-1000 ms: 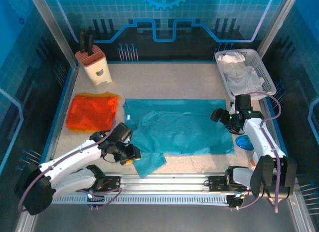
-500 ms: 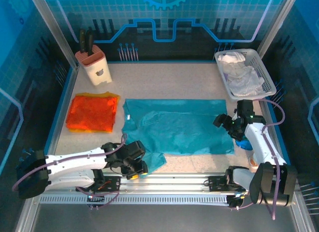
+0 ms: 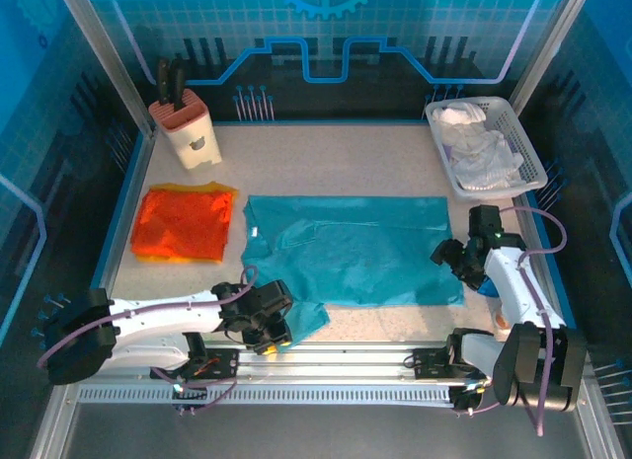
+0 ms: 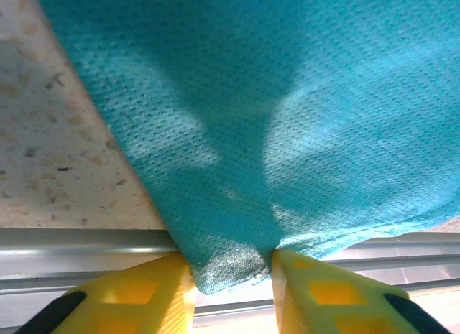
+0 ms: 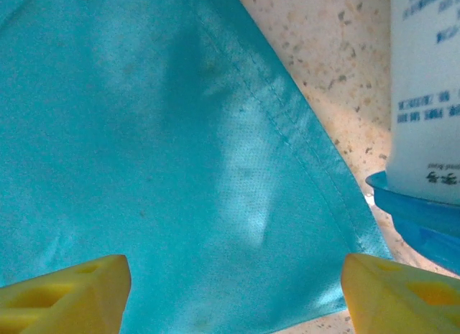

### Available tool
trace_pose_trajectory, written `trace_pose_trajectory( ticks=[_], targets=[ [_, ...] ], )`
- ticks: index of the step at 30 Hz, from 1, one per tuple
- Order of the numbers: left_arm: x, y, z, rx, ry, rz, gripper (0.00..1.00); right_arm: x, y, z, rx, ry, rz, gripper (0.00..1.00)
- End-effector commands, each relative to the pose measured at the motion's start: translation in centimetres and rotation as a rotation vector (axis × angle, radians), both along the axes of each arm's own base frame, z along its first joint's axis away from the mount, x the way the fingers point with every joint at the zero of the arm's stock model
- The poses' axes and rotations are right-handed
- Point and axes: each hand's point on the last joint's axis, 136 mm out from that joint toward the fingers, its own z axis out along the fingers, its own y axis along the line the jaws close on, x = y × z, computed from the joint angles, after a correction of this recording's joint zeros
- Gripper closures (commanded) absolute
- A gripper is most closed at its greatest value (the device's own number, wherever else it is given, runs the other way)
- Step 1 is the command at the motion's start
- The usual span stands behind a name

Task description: Fold and stack the t-shirts

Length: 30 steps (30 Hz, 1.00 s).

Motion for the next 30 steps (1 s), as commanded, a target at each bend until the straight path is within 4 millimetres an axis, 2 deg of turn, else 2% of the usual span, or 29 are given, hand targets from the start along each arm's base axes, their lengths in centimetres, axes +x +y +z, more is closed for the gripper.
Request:
trace_pose_trajectory(
  ticks=[1,7,10,13,21,24,30],
  targets=[
    [0.7,0.3,-1.3,0.024,-0.042,0.020,0.72,-1.3,0.0,-0.8,0.009,0.050,-0.030,0.23],
    [1.1,1.0,-1.7,0.041,-0.045,0.025,0.84,-1.4,0.4,-1.5,0.013,0.035,-0.024,0.27],
    [1.8,1.8,-1.4,0.045,-0.057,0.038,0.94,-1.4,0.7,-1.7,0.022,0.022,-0.022,0.28],
    [2.9,2.7,-0.5,0.039,-0.076,0.058,1.00,-1.6,1.0,-1.9,0.036,0.036,-0.019,0.29],
    [6.2,5.5,2.4,0.044,-0.136,0.085,1.00,-2.0,2.1,-1.2,0.054,0.044,0.003,0.30],
    [7.3,5.5,3.1,0.029,-0.154,0.086,1.00,-2.7,2.5,-1.3,0.048,0.076,-0.003,0.31],
    [8.9,5.4,3.8,0.024,-0.180,0.076,1.00,-4.6,2.2,-2.6,0.018,0.158,-0.065,0.40]
  ],
)
